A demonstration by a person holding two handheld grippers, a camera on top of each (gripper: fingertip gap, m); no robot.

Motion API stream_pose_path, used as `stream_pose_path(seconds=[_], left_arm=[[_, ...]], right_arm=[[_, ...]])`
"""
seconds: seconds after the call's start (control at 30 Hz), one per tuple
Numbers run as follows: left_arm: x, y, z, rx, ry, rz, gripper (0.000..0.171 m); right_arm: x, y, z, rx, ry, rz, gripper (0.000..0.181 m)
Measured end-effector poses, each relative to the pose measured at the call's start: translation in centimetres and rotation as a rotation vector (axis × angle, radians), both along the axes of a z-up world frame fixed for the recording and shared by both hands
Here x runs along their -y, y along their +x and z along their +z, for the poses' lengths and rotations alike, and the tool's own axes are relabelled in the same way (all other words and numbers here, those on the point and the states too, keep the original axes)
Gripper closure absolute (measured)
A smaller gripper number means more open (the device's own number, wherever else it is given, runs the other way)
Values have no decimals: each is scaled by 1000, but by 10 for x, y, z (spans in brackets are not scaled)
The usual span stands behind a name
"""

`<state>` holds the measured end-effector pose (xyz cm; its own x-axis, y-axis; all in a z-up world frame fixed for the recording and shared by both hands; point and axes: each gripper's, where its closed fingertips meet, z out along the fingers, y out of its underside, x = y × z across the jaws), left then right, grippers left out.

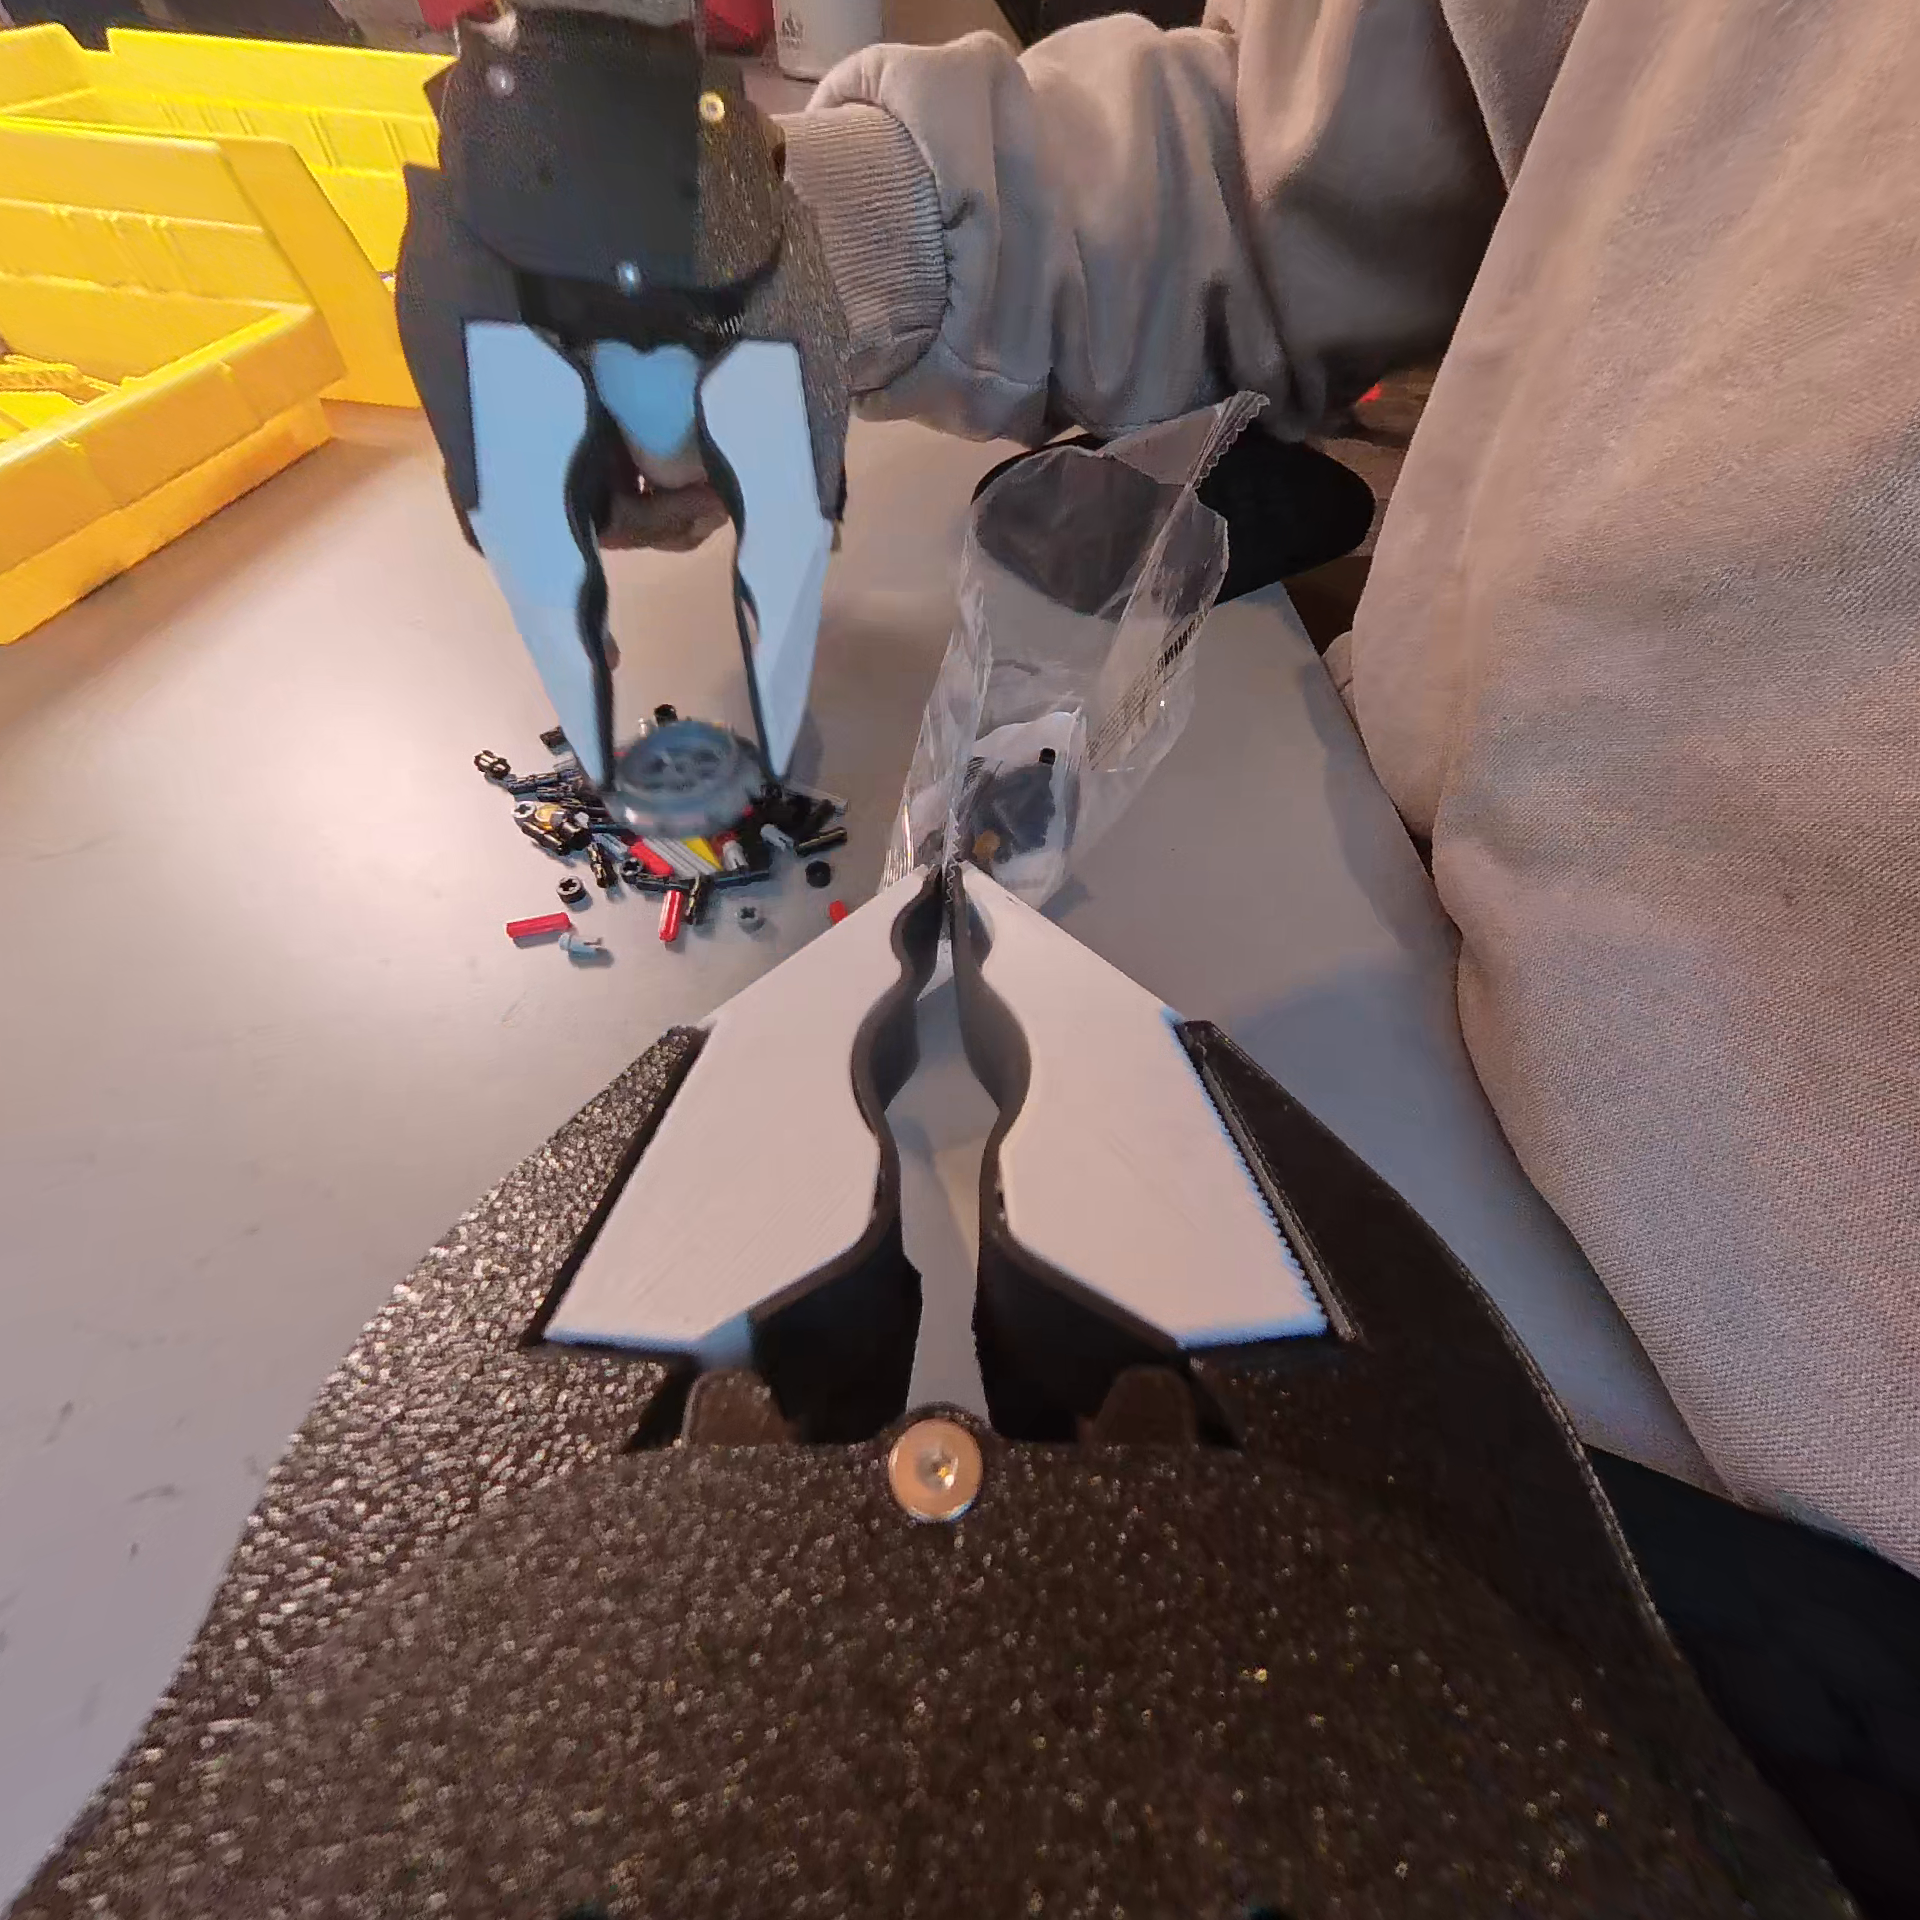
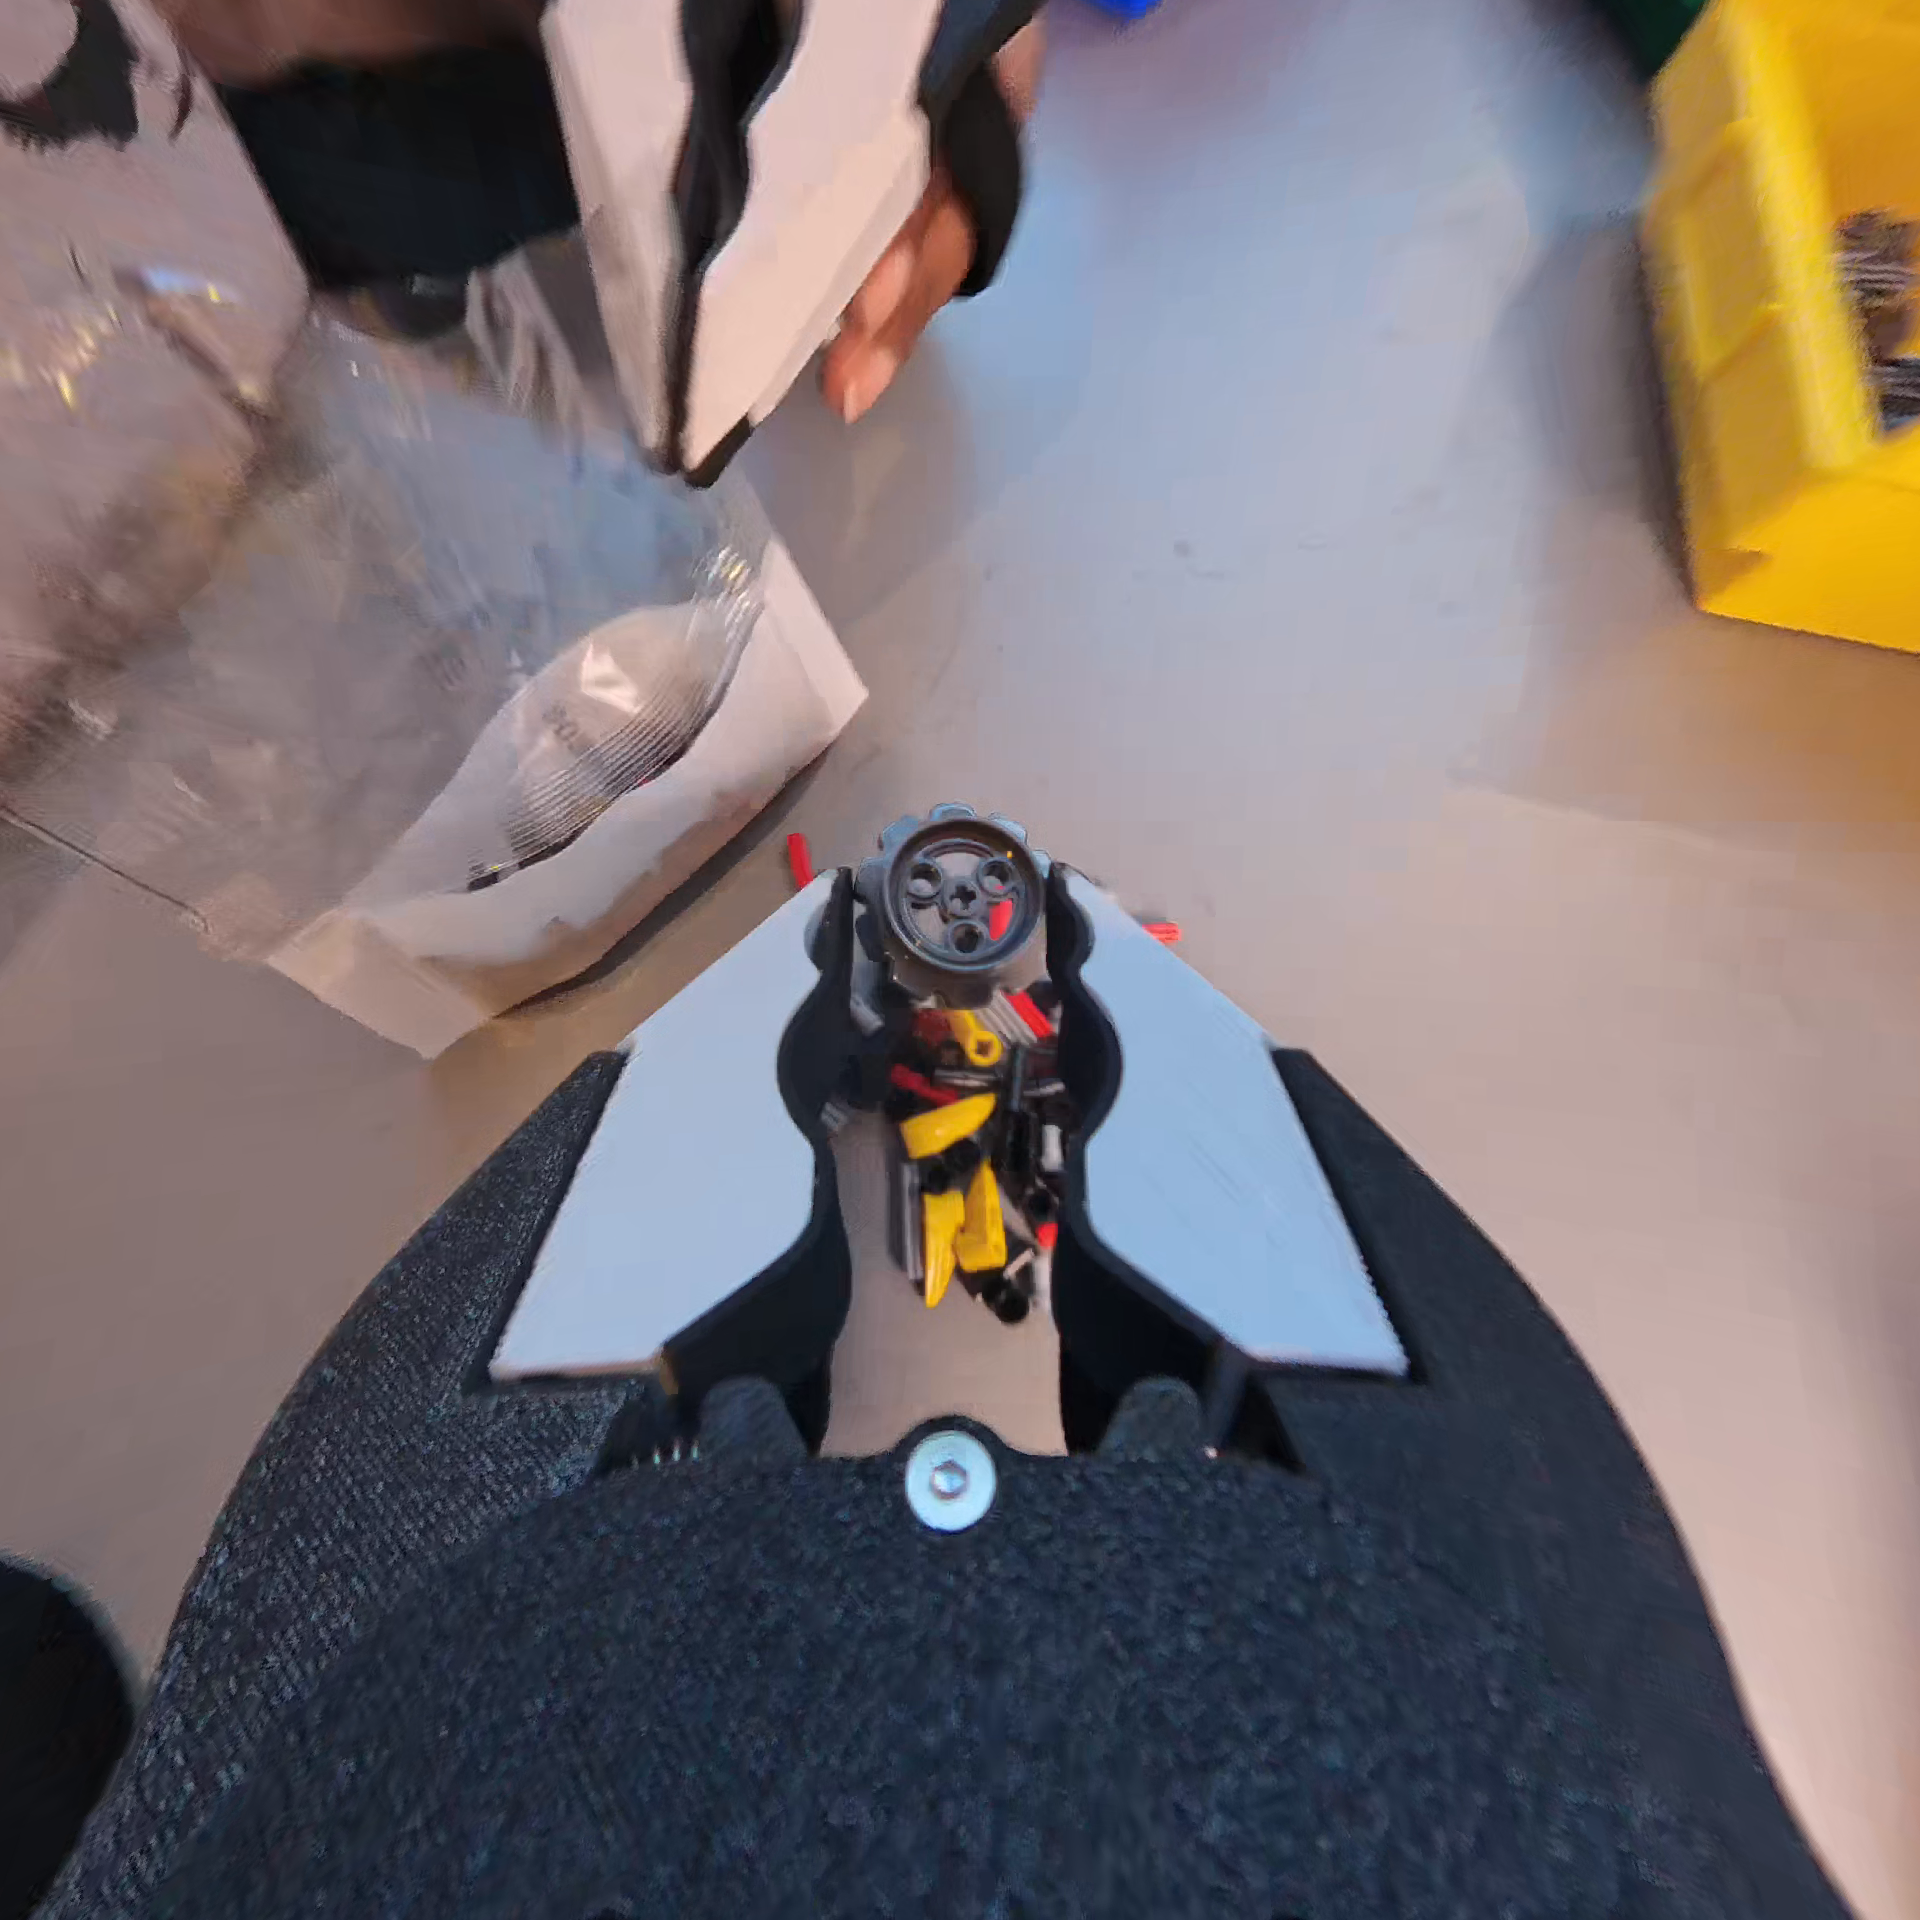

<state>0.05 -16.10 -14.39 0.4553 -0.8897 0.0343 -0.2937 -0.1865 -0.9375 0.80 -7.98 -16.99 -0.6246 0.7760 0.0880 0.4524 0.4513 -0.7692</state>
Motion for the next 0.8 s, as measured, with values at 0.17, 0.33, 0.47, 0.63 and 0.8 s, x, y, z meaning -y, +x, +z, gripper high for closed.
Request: stream_pose_path(seconds=[0.17,0.33,0.47,0.63,0.8], left_arm=[[-2,0,1,-6,11,19,171],[-12,-3,4,0,-19,84,171],[-22,-2,5,10,-55,154,171],[-31,-4,5,41,-76,211,171],[-37,-7,0,26,-75,246,168]], right_arm=[[-48,20,19,-98,-38,-306,145],[-60,41,12,-133,-52,-440,145],[-65,42,9,-145,-23,-489,145],[-75,36,14,-173,6,-547,145],[-75,40,2,-122,39,-562,145]])
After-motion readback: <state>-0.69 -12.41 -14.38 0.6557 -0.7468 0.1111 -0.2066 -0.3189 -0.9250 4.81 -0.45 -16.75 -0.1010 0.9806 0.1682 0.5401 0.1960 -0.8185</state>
